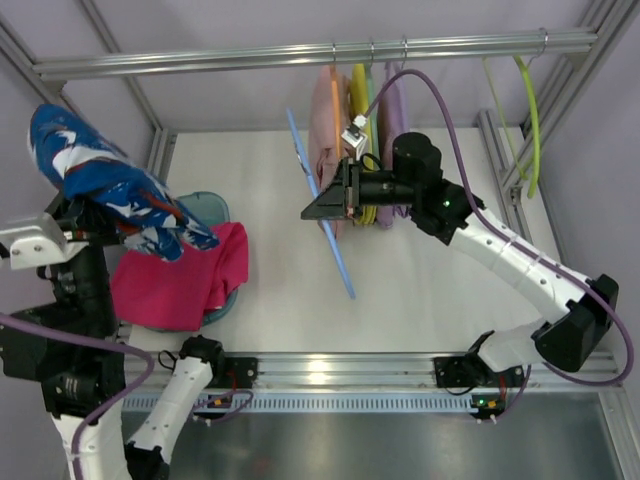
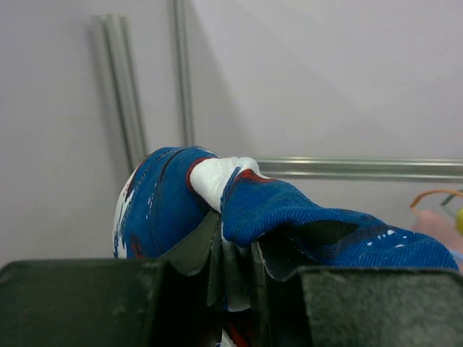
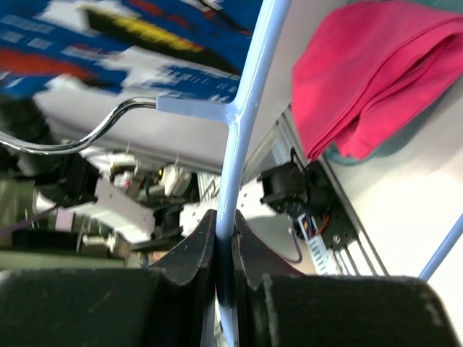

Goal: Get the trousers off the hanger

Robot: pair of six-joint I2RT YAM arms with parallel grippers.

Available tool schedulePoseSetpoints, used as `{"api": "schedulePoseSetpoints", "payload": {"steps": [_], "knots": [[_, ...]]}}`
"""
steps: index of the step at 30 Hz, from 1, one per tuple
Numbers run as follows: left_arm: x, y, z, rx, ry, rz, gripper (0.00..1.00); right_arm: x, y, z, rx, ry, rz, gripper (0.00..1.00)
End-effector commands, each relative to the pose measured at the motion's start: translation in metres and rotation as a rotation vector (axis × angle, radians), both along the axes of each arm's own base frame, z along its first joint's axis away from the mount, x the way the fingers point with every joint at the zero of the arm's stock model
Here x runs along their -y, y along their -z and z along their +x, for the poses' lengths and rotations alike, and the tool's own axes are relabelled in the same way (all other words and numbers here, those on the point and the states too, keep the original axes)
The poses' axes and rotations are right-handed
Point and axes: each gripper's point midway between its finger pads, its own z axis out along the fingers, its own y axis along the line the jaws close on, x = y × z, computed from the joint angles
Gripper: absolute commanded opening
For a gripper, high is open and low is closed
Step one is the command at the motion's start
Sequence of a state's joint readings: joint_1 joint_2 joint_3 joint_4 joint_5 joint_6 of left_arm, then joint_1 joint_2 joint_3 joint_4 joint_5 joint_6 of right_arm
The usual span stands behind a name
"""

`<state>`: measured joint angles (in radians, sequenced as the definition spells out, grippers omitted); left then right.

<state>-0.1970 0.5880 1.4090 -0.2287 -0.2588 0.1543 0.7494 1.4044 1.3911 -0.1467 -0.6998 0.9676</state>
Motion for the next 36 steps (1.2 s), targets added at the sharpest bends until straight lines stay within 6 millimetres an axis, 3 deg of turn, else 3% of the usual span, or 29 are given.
{"api": "schedulePoseSetpoints", "payload": {"steps": [1, 5, 9, 13, 16, 17, 19, 21, 22, 24, 25, 26, 28, 30, 31, 34, 36], "knots": [[-0.029, -0.005, -0.041, 0.084, -0.18, 0.04, 0.0, 0.011, -0.034, -0.043, 0.182, -0.121, 0.091, 0.0], [-0.044, 0.027, -0.068, 0.013, -0.291, 0.087, 0.0, 0.015, -0.024, -0.065, 0.196, -0.19, 0.081, 0.0], [-0.047, 0.055, -0.087, -0.046, -0.358, 0.153, 0.0, 0.018, -0.017, -0.07, 0.214, -0.207, 0.069, 0.0], [-0.053, 0.088, -0.09, -0.138, -0.451, 0.253, 0.0, 0.019, -0.017, -0.073, 0.22, -0.233, 0.071, 0.0], [-0.062, 0.134, -0.066, -0.294, -0.491, 0.322, 0.0, 0.02, -0.015, -0.074, 0.225, -0.238, 0.069, 0.0], [-0.064, 0.159, -0.048, -0.365, -0.49, 0.355, 0.0, 0.02, -0.015, -0.072, 0.23, -0.227, 0.066, 0.0], [-0.06, 0.178, -0.031, -0.406, -0.456, 0.386, 0.0, 0.021, -0.014, -0.072, 0.238, -0.22, 0.061, 0.0], [-0.055, 0.206, 0.001, -0.47, -0.405, 0.411, 0.0, 0.022, -0.014, -0.071, 0.245, -0.216, 0.061, 0.0], [-0.056, 0.204, 0.012, -0.445, -0.41, 0.4, 0.0, 0.022, -0.013, -0.071, 0.246, -0.218, 0.059, 0.0], [-0.059, 0.22, 0.047, -0.485, -0.409, 0.399, 0.0, 0.024, -0.011, -0.07, 0.243, -0.214, 0.054, 0.0], [-0.059, 0.209, 0.058, -0.43, -0.418, 0.393, 0.0, 0.024, -0.01, -0.07, 0.24, -0.214, 0.051, 0.0], [-0.058, 0.222, 0.082, -0.488, -0.397, 0.401, 0.0, 0.025, -0.009, -0.069, 0.239, -0.212, 0.049, 0.0], [-0.058, 0.236, 0.109, -0.525, -0.376, 0.386, 0.0, 0.027, -0.009, -0.07, 0.242, -0.216, 0.047, 0.0], [-0.055, 0.263, 0.146, -0.589, -0.334, 0.396, 0.0, 0.028, -0.01, -0.069, 0.247, -0.216, 0.049, 0.0], [-0.051, 0.297, 0.169, -0.68, -0.283, 0.412, 0.0, 0.028, -0.01, -0.07, 0.25, -0.222, 0.051, 0.0], [-0.042, 0.34, 0.198, -0.791, -0.198, 0.389, 0.02, 0.03, -0.011, -0.073, 0.258, -0.23, 0.053, 0.0], [-0.035, 0.382, 0.212, -0.92, -0.119, 0.353, 0.13, 0.033, -0.013, -0.073, 0.273, -0.227, 0.052, 0.0]]}}
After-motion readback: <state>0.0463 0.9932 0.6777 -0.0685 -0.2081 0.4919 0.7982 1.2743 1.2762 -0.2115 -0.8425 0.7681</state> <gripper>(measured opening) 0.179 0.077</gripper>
